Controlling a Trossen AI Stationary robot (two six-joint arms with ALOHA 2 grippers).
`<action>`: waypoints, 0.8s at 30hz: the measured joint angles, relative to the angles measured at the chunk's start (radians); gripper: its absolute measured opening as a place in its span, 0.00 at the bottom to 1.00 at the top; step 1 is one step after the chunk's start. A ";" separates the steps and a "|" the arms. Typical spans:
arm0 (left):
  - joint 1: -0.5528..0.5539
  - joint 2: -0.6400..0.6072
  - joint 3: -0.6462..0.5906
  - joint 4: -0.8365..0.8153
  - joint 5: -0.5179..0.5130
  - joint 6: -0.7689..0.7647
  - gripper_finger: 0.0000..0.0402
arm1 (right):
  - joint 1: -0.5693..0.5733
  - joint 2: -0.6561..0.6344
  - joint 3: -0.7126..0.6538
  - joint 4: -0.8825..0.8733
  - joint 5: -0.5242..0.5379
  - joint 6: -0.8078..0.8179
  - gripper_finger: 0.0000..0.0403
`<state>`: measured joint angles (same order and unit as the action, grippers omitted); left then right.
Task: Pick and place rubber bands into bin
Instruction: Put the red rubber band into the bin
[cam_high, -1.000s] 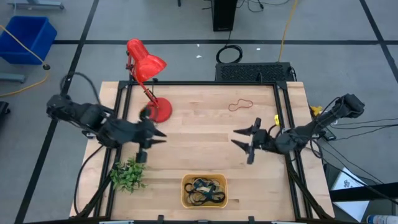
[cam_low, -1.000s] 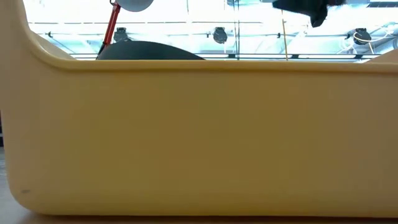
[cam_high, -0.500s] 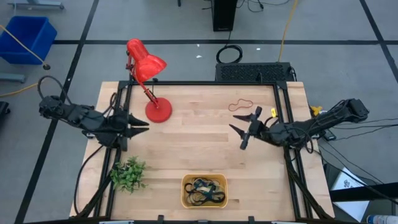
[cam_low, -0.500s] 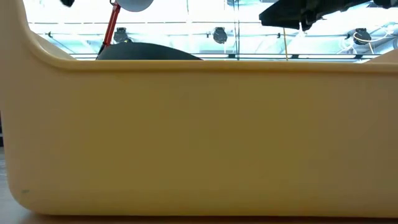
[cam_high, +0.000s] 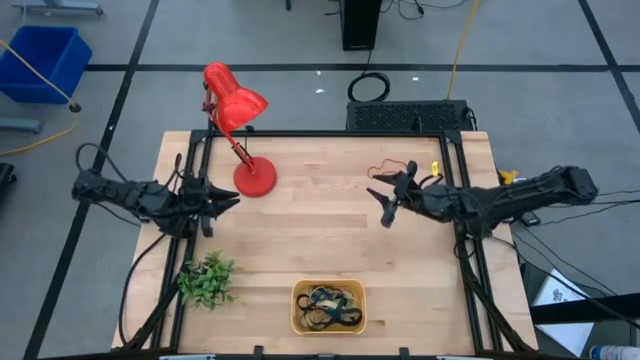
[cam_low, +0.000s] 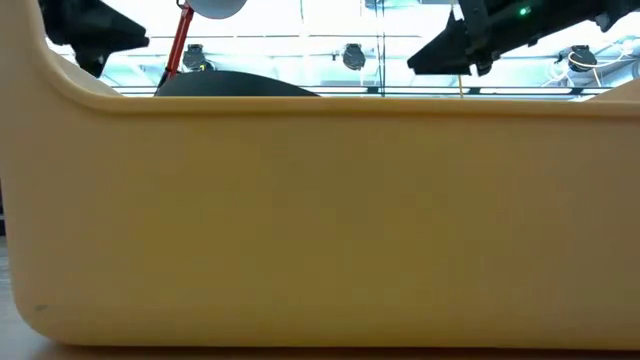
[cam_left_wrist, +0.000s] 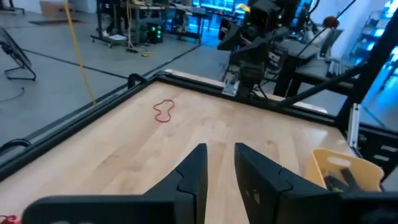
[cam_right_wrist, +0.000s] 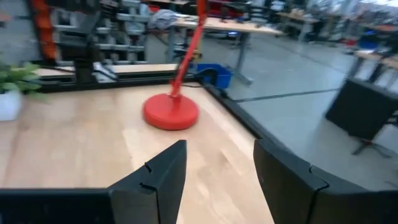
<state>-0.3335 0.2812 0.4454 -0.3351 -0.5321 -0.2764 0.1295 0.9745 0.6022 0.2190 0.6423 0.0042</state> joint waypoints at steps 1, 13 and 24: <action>0.009 -0.016 -0.016 0.010 0.009 0.000 0.22 | -0.019 0.000 0.000 0.000 -0.040 0.001 0.45; 0.119 -0.208 -0.155 0.018 0.036 -0.010 0.22 | -0.302 0.000 0.000 -0.181 -0.335 0.119 0.45; 0.181 -0.277 -0.249 0.014 0.040 -0.033 0.22 | -0.471 0.017 0.044 -0.333 -0.412 0.102 0.45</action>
<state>-0.1521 0.0040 0.1967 -0.3208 -0.4925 -0.3094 -0.3420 0.9914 0.6461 -0.1143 0.2302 0.1062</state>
